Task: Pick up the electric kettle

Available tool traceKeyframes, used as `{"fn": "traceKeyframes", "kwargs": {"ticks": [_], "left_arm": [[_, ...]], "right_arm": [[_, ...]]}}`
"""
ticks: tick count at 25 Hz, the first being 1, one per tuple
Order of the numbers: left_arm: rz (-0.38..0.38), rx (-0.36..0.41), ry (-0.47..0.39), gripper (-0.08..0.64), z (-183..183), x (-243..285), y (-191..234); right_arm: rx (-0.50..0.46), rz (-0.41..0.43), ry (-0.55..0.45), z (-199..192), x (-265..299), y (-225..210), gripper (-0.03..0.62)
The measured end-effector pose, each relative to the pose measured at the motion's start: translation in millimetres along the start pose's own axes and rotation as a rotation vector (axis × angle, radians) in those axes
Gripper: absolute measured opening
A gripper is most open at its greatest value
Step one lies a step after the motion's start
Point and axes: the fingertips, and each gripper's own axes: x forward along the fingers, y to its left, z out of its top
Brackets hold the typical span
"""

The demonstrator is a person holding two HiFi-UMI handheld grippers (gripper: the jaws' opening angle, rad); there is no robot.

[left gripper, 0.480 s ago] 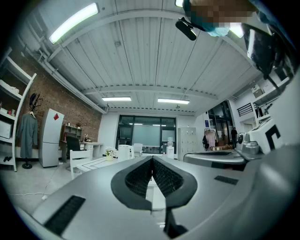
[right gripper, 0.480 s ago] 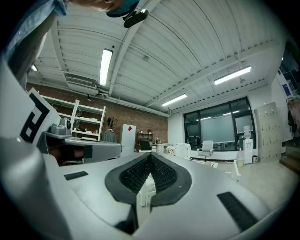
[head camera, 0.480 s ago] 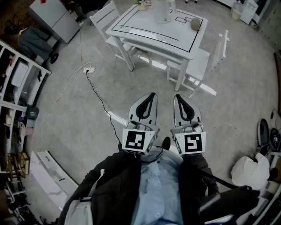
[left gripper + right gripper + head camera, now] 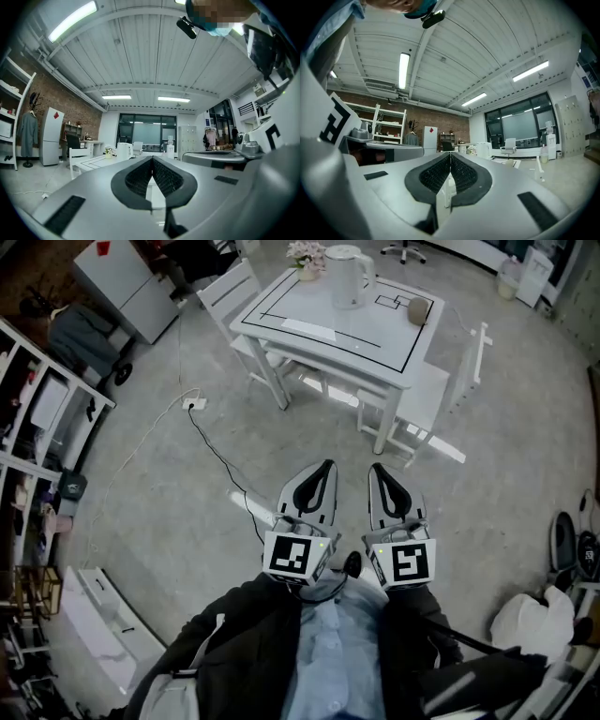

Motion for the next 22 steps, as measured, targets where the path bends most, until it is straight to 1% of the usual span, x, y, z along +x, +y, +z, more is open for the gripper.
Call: {"fn": "traceKeyframes", "kwargs": {"ticks": [5,7,10,15,19,22], "left_arm": [[0.021,-0.008,0.016,0.006,-10.2,7.8,1.1],[0.027,-0.017,0.029,0.006,-16.4,11.1,6.7],[0.034,-0.023,0.028,0.006,-18.5,20.5,21.5],[0.020,-0.051,0.040,0.006,-31.4,55.8,61.1],[-0.009,-0.064,0.054,0.006,-37.7,91.6,105.7],[-0.030,-0.071,0.055,0.006,-37.1,118.4,140.3]], "right_arm": [[0.022,0.042,0.017,-11.5,8.9,-5.6,0.017],[0.029,0.048,0.031,-17.4,16.6,-6.9,0.017],[0.025,0.052,0.037,-19.8,33.1,-7.7,0.017],[0.015,0.033,0.050,-29.7,81.8,-14.8,0.017],[0.014,0.013,0.070,-36.5,135.6,-16.1,0.017],[0.013,-0.005,0.070,-34.0,178.3,-17.3,0.017]]}}
